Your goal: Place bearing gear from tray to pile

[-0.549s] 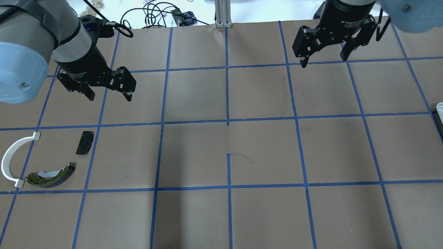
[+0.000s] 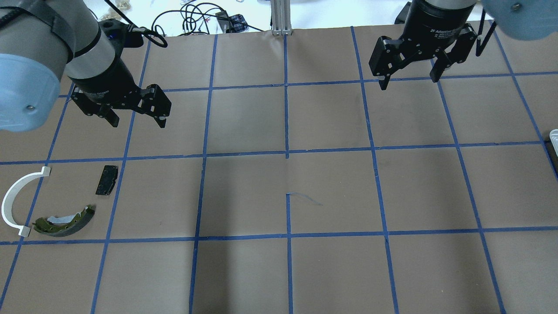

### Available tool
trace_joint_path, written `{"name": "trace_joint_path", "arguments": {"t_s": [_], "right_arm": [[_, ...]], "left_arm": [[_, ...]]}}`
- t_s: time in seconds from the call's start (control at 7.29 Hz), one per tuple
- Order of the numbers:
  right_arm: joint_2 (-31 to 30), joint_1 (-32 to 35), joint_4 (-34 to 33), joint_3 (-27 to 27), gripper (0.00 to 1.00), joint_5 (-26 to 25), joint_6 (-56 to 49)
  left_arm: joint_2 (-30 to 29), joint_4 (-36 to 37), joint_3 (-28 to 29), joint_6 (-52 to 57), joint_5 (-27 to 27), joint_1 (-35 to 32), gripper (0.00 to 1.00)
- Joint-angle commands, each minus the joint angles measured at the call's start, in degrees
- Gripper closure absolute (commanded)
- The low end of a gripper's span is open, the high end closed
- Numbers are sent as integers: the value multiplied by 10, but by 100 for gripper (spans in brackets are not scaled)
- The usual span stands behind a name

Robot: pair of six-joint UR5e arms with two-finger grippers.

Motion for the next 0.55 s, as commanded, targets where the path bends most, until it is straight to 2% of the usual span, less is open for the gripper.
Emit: {"name": "trace_joint_path", "arguments": {"t_s": [0.0,0.14,0.41], "right_arm": [[2,-22,-7,0,0,-11,-90],[6,-69,-4,2,0,-14,-133],[6,-208,-6,17,0,-14,-249]], "left_arm": [[0,1,0,1,0,0,0],[1,2,0,1,0,1,0],[3,2,0,0,-2,-1,0]]}}
